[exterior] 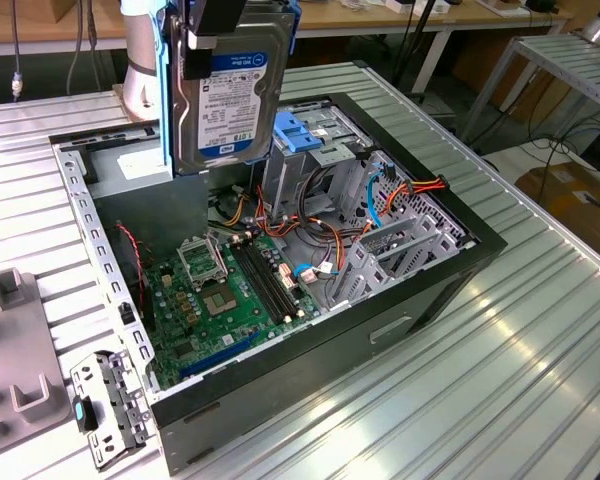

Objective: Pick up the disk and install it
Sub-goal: 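Insert the disk into the insertion slot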

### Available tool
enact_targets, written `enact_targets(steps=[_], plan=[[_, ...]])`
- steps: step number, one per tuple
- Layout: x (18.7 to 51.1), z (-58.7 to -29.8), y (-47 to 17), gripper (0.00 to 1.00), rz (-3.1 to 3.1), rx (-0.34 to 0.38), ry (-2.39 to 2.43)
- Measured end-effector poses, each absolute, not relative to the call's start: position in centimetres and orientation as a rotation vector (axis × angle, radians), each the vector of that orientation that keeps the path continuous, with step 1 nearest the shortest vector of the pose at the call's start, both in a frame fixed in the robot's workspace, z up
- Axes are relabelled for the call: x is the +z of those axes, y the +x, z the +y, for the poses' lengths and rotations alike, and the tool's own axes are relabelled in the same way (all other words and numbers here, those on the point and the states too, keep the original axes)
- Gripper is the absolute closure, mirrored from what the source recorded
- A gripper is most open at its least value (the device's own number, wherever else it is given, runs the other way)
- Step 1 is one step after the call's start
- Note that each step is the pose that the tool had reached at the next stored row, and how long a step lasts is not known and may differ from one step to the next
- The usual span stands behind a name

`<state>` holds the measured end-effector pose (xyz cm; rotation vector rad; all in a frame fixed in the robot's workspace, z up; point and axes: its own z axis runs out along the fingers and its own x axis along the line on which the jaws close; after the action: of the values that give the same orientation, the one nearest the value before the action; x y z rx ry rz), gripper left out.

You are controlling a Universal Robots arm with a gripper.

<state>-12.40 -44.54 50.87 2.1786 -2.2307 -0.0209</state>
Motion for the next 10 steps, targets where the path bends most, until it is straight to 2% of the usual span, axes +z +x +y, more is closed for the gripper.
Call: enact_targets(steps=[10], plan=[[50.87, -45.19, -12.4, 0.63, -2.231, -0.021, 2.178]])
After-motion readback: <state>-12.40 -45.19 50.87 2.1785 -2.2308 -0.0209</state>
